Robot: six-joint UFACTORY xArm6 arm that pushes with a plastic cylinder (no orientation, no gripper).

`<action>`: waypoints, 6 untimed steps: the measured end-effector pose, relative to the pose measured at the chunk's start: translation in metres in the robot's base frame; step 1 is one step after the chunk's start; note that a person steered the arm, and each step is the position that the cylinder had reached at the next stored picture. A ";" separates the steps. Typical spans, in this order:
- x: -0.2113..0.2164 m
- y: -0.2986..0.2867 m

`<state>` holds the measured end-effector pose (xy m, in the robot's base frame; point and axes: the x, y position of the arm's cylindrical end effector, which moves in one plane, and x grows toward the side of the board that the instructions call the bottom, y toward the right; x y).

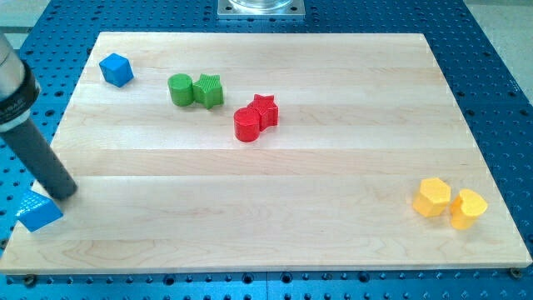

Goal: Place the triangle vertically below to the cube

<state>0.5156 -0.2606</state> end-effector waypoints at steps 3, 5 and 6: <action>0.029 -0.044; 0.077 -0.028; 0.071 0.022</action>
